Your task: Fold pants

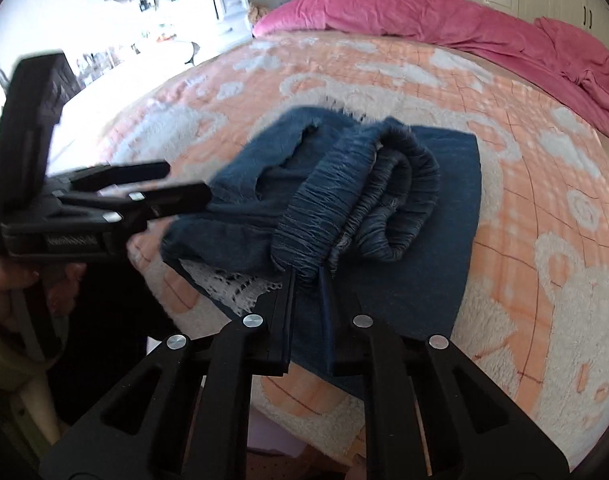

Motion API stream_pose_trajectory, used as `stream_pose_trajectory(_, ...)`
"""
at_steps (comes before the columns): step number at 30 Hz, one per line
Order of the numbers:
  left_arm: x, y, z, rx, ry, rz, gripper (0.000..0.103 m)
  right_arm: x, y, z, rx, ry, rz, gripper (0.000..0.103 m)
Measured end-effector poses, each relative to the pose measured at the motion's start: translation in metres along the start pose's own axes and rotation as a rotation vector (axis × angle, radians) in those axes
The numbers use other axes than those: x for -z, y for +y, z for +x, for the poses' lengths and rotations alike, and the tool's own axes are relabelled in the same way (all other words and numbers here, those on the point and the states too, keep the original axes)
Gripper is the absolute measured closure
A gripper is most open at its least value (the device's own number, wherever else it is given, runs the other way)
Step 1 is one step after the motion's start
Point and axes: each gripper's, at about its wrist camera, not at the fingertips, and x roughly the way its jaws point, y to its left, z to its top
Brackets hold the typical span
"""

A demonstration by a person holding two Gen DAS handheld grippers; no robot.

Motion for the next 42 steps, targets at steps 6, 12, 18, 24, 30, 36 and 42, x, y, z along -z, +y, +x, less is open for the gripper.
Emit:
stream_pose_trajectory(6, -0.003, -0.003, -0.011, 0.009, -0.023, 0.004, 0.016, -0.011, -0.003, -0.047, 0.038, -0.144, 0.015, 0.064)
stream_pose_trajectory(12, -0.007, -0.006, -0.022, 0.008, -0.048, 0.013, 0.014, -0.014, -0.025, -0.072, 0.133, -0.224, 0.084, 0.055)
stream_pose_trajectory(18, -0.009, -0.008, -0.029, 0.014, -0.061, 0.027, 0.01, -0.014, -0.037, -0.085, 0.168, -0.274, 0.129, 0.045)
stream_pose_trajectory(24, -0.02, 0.009, -0.031, -0.009, -0.068, -0.003, 0.008, -0.013, -0.015, -0.085, 0.114, -0.267, 0.06, 0.042)
stream_pose_trajectory(30, -0.048, 0.019, -0.026, 0.109, -0.046, -0.056, 0.009, -0.012, 0.026, -0.052, 0.002, -0.197, -0.042, 0.042)
stream_pose_trajectory(36, -0.066, 0.001, 0.017, 0.224, 0.057, -0.04, 0.027, -0.015, 0.068, -0.01, -0.091, -0.132, -0.165, 0.042)
stream_pose_trajectory(42, -0.063, -0.008, 0.079, 0.203, 0.21, -0.001, 0.027, -0.011, 0.08, 0.032, -0.005, -0.063, -0.349, 0.08)
